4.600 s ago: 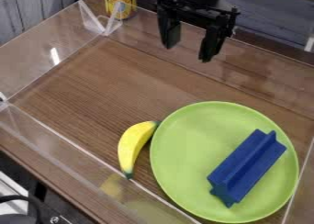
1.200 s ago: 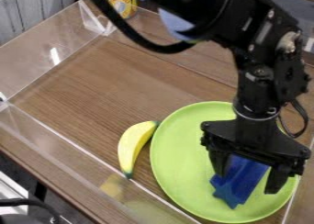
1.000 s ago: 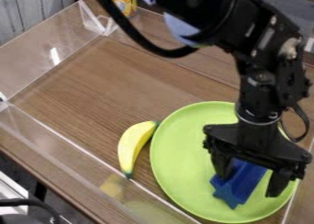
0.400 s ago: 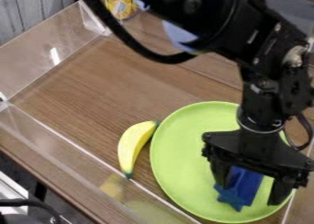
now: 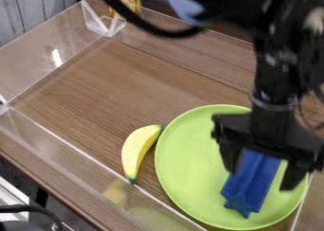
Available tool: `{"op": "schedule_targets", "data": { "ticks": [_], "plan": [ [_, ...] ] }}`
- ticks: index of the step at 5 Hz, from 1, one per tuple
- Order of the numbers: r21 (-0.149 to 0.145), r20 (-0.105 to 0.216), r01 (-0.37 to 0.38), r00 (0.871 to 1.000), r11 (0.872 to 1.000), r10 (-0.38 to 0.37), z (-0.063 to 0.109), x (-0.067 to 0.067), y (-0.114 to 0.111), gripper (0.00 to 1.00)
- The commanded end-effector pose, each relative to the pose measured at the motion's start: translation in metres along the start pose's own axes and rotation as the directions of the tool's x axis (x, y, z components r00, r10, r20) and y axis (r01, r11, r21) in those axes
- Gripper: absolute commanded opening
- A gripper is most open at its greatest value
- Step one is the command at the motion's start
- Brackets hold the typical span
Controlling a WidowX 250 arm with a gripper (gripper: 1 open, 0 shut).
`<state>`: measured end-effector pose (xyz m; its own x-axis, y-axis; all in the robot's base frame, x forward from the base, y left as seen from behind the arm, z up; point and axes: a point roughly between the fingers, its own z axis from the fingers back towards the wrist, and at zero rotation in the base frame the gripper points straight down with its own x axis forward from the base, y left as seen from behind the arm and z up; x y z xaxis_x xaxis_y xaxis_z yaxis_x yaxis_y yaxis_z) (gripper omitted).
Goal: Put the blue object in the green plate
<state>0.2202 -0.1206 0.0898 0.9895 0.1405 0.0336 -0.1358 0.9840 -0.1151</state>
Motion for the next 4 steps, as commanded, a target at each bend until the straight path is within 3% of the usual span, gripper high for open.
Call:
{"op": "schedule_targets", "data": {
  "ticks": [1,3,4],
  "plan": [
    [-0.041,0.077,-0.039,0.996,0.998,0.042,0.039,0.021,0.008,1.0],
    [-0.042,0.119,-0.126,0.984,0.991,0.13,0.093,0.037,0.06,1.0],
    [-0.023,0.132,-0.122,0.983,0.992,0.124,0.089,0.028,0.069,1.0]
  ]
}}
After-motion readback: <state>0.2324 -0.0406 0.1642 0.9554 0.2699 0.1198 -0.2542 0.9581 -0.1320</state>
